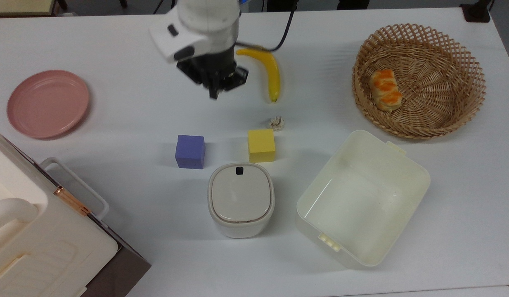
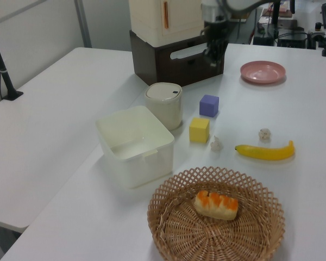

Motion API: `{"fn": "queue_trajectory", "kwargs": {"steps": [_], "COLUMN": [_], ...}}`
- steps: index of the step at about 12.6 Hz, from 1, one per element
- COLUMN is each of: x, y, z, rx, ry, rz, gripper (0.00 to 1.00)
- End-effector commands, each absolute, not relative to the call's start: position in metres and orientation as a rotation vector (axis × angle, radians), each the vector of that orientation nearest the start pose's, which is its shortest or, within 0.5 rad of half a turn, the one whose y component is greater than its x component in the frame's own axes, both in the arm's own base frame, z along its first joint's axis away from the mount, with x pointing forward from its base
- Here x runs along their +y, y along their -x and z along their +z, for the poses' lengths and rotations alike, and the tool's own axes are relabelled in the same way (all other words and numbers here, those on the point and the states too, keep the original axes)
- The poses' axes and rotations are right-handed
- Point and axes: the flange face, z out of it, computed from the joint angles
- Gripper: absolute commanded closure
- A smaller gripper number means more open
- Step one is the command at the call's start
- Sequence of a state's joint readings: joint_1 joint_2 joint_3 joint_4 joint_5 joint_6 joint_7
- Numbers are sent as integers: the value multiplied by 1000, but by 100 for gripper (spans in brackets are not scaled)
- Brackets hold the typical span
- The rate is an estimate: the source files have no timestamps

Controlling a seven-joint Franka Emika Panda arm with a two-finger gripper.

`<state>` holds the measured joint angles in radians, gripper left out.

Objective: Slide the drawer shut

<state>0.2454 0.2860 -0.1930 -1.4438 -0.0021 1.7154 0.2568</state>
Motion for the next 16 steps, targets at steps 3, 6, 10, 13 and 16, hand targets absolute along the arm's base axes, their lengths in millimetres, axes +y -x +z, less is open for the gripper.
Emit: {"fn": "queue_trajectory", "kwargs": {"steps": [3, 6, 10, 13, 16], "x": [43, 36, 28, 20, 18], "y": [-571, -550, -548, -550, -551], "z": [596, 625, 624, 623, 623], "rx": [-2, -46, -22, -2, 1], "ry": [3151, 3135, 3136, 3143, 3168], "rz": [96, 44, 70, 67, 57], "gripper": [100, 99, 79, 18, 0]}}
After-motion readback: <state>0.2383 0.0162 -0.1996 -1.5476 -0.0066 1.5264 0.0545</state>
